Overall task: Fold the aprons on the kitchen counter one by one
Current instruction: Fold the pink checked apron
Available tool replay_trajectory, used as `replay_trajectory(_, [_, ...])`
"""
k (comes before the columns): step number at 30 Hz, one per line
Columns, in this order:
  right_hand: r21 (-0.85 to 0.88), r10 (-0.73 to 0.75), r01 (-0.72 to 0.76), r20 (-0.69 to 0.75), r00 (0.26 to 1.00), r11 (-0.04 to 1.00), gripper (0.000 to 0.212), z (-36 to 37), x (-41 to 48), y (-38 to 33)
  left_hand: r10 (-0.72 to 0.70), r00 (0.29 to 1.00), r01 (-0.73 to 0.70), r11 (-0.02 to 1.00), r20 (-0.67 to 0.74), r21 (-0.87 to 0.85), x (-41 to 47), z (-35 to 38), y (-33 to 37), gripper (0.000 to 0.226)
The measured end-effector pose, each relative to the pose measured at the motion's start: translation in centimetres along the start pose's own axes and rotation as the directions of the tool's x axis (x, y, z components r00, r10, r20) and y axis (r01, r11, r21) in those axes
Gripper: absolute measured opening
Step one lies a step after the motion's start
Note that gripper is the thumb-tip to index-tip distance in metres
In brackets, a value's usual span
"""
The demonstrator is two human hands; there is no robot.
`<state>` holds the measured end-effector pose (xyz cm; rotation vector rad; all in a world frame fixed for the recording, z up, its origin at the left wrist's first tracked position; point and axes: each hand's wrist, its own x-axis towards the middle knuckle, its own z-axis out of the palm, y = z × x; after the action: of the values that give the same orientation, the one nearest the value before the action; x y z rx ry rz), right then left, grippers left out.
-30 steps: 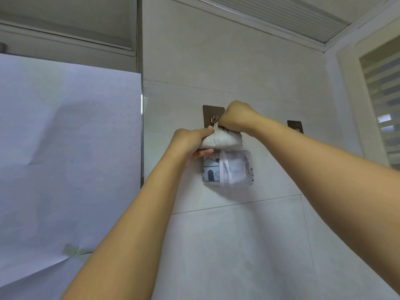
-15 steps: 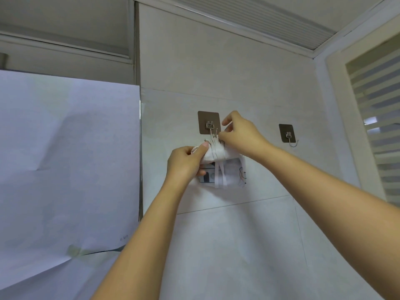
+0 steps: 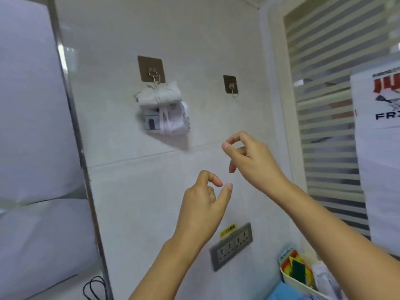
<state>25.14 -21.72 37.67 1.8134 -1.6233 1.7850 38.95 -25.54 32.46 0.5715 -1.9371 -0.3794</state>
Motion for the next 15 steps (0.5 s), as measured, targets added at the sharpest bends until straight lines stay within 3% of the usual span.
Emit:
replay_trajectory(6, [-0.188, 0.331, -0.303, 0.145, 0.932, 0.934, 0.022, -3.9, -9.3, 9.3, -0.133, 0.955, 0.149, 0.988, 0.263, -0.039, -5.9, 9.3, -2.9, 0.017])
replay_trajectory(11, [-0.337, 0.521, -0.484, 0.023, 0.853, 0.807, 0.016, -11.5, -18.4, 16.0, -0.179, 0.856, 0.238, 0.969, 0.486, -0.062, -11.3, 17.6, -2.4, 0.026])
replay_trajectory(15, [-0.385, 0.690, -0.687, -0.157, 0.707, 0.616, 0.027, -18.5, -28.3, 21.1, -0.190, 0.789, 0.276, 0.959, 0.584, -0.061, -16.7, 23.7, -1.2, 0.043])
